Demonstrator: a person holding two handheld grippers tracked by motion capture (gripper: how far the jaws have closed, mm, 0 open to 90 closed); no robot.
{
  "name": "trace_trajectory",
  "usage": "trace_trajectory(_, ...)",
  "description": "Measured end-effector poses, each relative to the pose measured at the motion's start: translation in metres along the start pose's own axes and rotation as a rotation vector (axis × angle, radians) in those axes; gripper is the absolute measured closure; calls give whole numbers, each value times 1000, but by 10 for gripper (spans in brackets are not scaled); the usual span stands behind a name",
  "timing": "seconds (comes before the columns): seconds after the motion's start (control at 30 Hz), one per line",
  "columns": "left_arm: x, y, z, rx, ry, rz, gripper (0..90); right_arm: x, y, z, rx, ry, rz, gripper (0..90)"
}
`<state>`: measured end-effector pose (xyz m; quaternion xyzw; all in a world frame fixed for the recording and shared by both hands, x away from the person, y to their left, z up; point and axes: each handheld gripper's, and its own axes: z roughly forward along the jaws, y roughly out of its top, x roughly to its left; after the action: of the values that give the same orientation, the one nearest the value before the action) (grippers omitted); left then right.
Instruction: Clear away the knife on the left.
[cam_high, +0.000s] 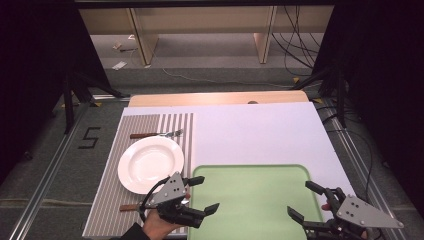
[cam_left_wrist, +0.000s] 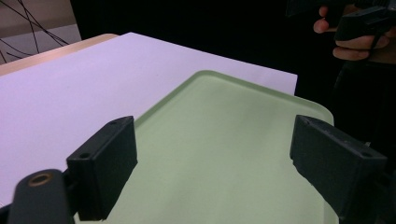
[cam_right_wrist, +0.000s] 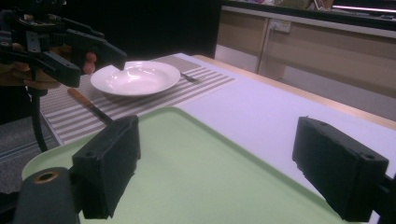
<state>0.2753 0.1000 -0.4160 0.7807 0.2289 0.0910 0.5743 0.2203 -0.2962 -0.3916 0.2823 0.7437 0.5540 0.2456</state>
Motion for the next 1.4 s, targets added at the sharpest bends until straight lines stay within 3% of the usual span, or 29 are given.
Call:
trace_trajectory(0.47,-2,1,3,31,-3,28,145,0,0,0,-2,3,0,162)
trace_trajectory(0.97,4,9,-2,40,-4,13,149,-1,0,0,1,-7,5,162)
trace_trajectory(1.07,10,12,-6,103,-3,13,153,-1,0,0,-3,-8,9,162)
trace_trajectory(1.23,15,11,-13,166,7,28,155,-2,0,0,-6,-11,14,163)
trace_trajectory(1.4,25,14,-33,234,51,44,156,-2,-1,1,-2,-10,13,162)
